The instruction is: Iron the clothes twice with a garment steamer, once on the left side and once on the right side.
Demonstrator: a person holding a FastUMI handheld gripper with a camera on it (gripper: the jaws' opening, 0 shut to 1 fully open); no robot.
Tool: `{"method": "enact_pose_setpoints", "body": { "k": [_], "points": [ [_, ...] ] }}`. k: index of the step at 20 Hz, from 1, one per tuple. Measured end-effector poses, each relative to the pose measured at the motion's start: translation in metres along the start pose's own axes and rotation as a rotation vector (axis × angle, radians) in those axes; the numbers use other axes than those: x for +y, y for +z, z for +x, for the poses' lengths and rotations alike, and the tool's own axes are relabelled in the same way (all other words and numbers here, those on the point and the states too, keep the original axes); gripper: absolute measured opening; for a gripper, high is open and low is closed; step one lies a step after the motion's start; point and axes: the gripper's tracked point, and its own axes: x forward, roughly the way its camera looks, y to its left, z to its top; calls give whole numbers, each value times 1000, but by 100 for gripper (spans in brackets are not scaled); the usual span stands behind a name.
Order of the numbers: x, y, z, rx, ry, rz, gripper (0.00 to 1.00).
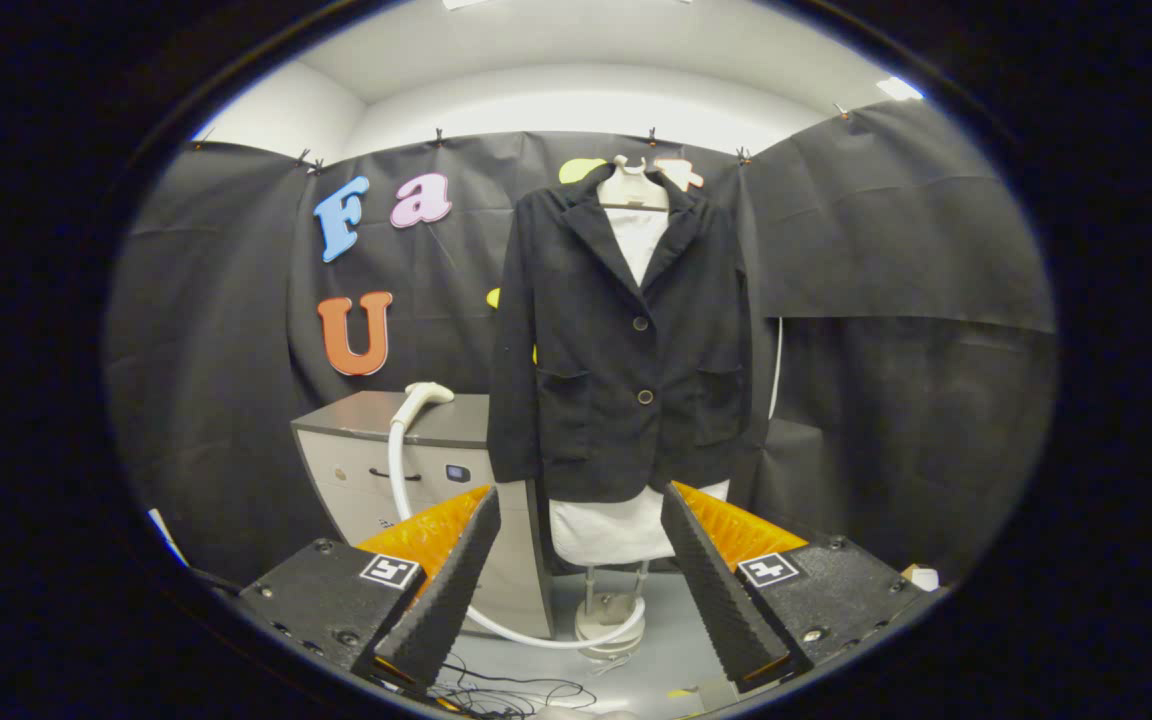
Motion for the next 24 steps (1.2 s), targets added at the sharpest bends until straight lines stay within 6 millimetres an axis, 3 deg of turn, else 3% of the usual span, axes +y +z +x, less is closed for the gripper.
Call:
{"method": "enact_pose_setpoints", "body": {
  "k": [7,12,19,24],
  "points": [
    [48,34,47,-19,76,1,100],
    [90,57,103,-4,126,-9,100],
    [171,88,228,51,221,-40,100],
    [231,81,318,192,289,-16,100]
  ]
}}
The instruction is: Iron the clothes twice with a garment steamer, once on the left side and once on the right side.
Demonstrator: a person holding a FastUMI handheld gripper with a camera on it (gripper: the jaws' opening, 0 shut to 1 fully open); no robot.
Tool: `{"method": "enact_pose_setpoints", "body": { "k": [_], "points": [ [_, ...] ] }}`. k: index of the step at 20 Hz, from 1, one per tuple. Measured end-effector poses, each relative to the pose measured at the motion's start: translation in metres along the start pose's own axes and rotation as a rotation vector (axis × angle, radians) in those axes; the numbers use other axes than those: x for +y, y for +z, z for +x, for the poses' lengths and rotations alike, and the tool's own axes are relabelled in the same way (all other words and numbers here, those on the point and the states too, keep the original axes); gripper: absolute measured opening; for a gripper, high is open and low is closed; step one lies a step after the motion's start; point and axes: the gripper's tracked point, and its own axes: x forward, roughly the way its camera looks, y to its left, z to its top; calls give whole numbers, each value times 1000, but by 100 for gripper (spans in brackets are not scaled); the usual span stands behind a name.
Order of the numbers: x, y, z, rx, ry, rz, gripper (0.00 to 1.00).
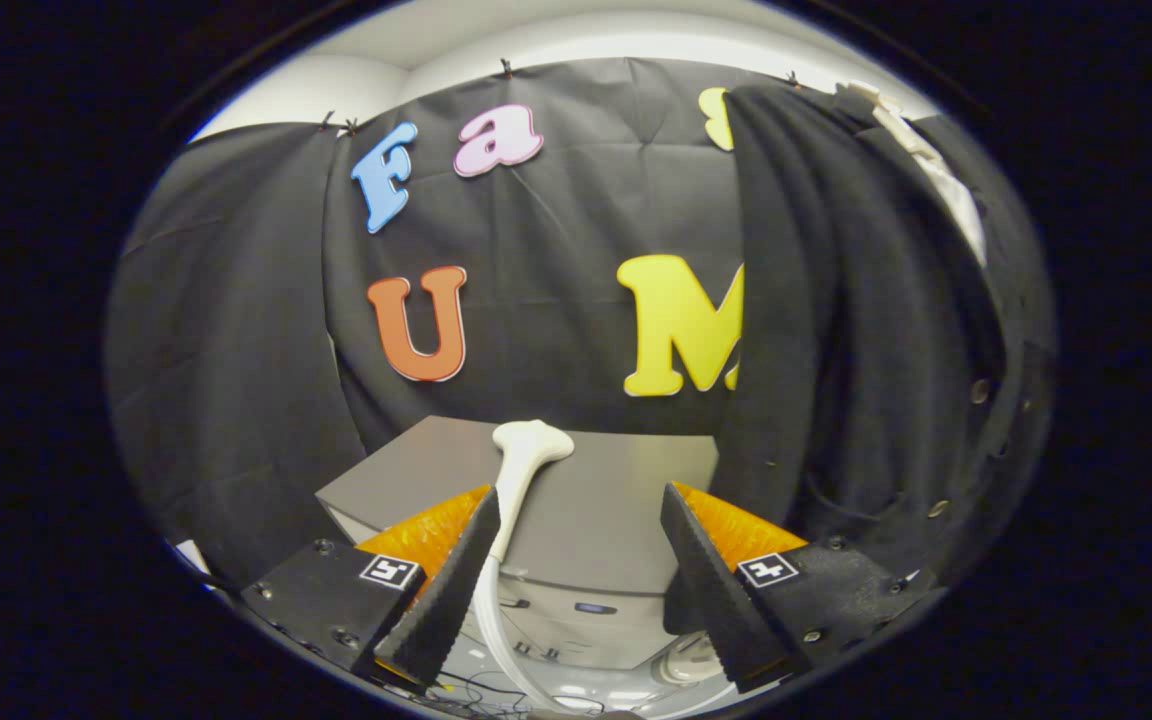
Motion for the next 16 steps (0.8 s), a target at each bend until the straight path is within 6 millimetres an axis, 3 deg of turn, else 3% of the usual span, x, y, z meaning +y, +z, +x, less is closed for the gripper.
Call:
{"method": "enact_pose_setpoints", "body": {
  "k": [3,6,8,12,16],
  "points": [
    [22,4,66,70,26,-5,100],
    [40,-8,129,193,39,-12,100],
    [46,-21,159,266,21,-15,99],
    [50,-41,196,392,9,40,95],
    [58,-52,213,469,-7,53,82]
  ]
}}
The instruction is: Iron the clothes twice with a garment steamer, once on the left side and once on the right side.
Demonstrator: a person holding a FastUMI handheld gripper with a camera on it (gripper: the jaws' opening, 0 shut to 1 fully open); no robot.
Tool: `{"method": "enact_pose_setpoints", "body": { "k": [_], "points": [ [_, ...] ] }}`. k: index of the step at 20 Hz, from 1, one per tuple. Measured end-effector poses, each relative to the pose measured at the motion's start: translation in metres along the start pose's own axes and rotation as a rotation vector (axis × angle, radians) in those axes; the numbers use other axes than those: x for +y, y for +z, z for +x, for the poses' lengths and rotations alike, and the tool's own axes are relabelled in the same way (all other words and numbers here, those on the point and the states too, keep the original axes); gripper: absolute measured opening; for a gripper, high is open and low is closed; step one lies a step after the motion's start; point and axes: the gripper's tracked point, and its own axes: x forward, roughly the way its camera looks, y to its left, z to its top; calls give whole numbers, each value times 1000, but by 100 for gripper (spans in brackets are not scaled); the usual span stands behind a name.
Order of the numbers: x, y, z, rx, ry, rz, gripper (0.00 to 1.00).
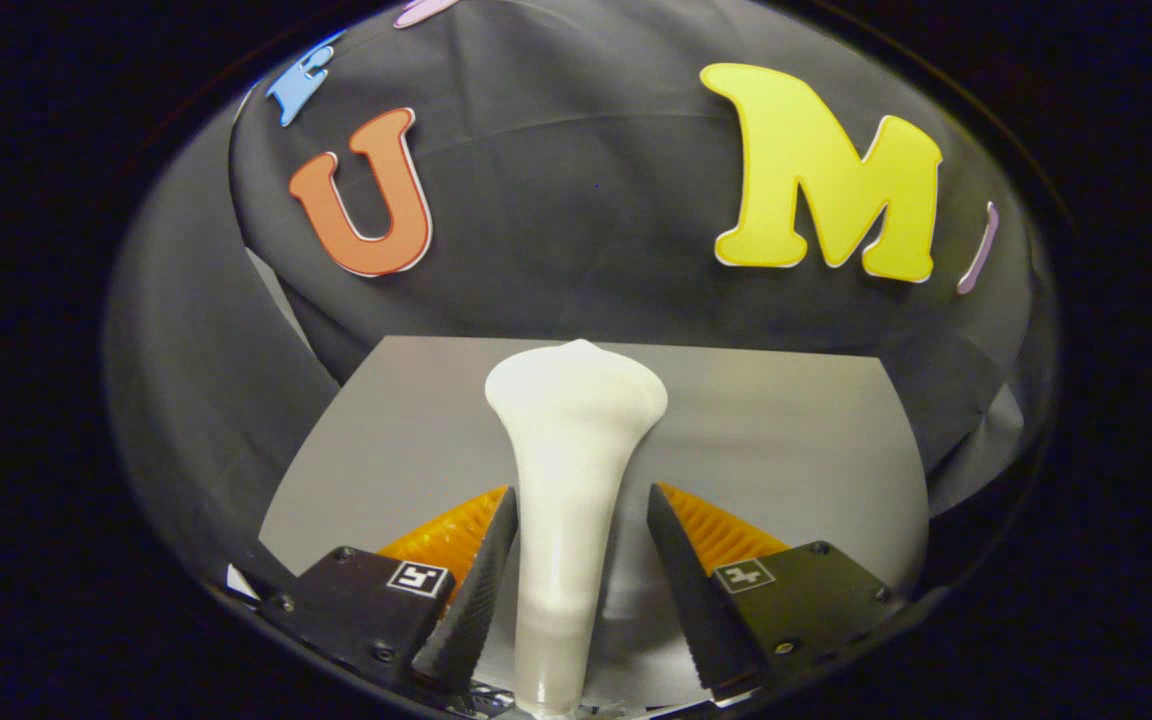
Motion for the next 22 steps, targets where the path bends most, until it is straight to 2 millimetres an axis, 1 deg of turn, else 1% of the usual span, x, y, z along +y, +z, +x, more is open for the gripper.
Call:
{"method": "enact_pose_setpoints", "body": {
  "k": [1,2,3,4,5,6,7,9,11,12,13,15,18,20,22],
  "points": [
    [1,-1,3,19,-2,9,80],
    [3,-1,5,30,2,18,74],
    [4,-1,9,42,0,29,71],
    [6,-5,13,62,13,39,65],
    [5,-2,11,53,6,50,62],
    [6,-6,14,73,4,65,56],
    [5,-3,15,74,-3,53,55],
    [8,-5,12,83,-9,45,53],
    [11,-2,11,71,25,56,49],
    [9,0,6,50,41,61,47],
    [7,4,2,21,41,56,46],
    [11,11,-18,-49,63,24,45],
    [11,17,-53,-175,76,8,45],
    [8,10,-79,-217,101,25,45],
    [5,-5,-104,-251,126,57,45]
  ]
}}
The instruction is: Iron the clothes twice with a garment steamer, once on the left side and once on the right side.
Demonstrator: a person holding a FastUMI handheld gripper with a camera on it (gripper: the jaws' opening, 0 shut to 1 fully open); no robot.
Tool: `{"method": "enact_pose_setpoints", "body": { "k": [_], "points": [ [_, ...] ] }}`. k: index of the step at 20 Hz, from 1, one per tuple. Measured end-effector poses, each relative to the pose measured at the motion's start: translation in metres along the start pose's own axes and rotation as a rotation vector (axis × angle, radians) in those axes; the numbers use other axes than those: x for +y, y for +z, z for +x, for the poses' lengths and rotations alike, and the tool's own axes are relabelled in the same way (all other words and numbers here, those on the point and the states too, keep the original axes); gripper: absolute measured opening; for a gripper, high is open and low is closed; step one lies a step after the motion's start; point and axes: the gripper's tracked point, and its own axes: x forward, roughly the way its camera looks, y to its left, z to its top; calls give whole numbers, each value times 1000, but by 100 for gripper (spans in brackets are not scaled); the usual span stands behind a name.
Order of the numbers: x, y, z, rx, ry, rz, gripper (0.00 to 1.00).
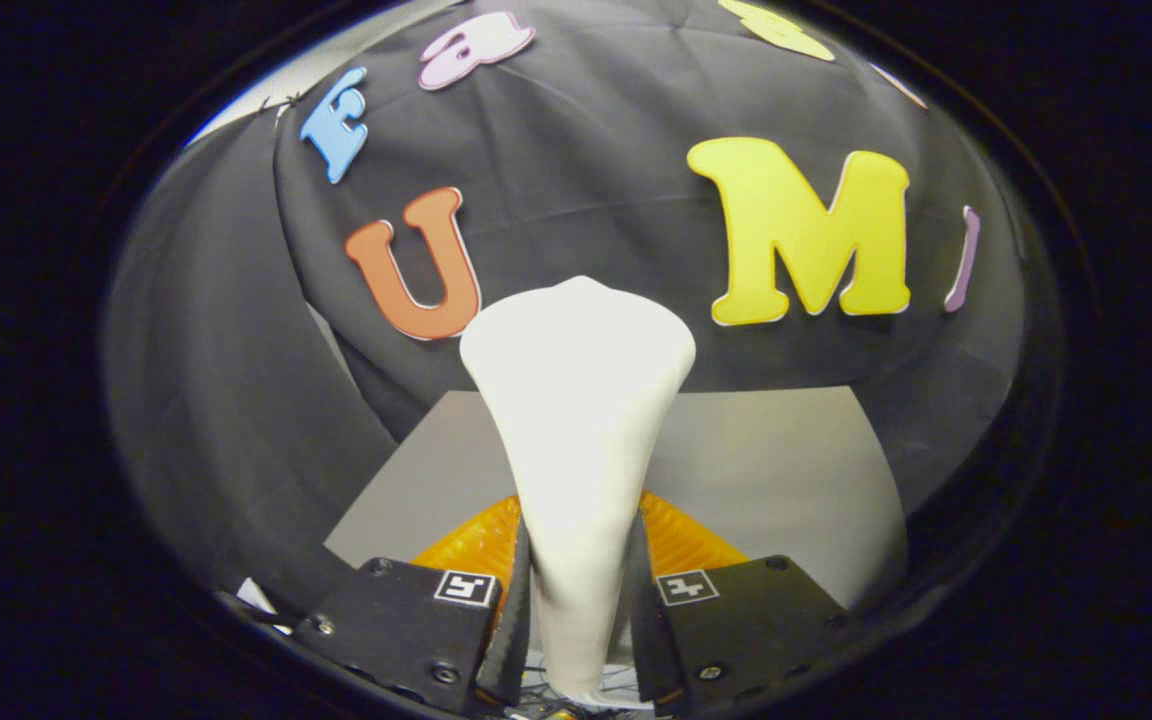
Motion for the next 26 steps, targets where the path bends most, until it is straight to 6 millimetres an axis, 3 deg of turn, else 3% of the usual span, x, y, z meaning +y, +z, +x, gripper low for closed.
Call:
{"method": "enact_pose_setpoints", "body": {
  "k": [5,9,12,16,21,26],
  "points": [
    [-5,-7,-77,-153,41,41,45],
    [-11,-12,-158,-262,54,62,45],
    [-30,-11,-220,-339,25,89,45],
    [-72,11,-293,-453,-51,120,45],
    [-129,50,-346,-545,-155,133,44],
    [-166,102,-358,-593,-213,109,44]
  ]
}}
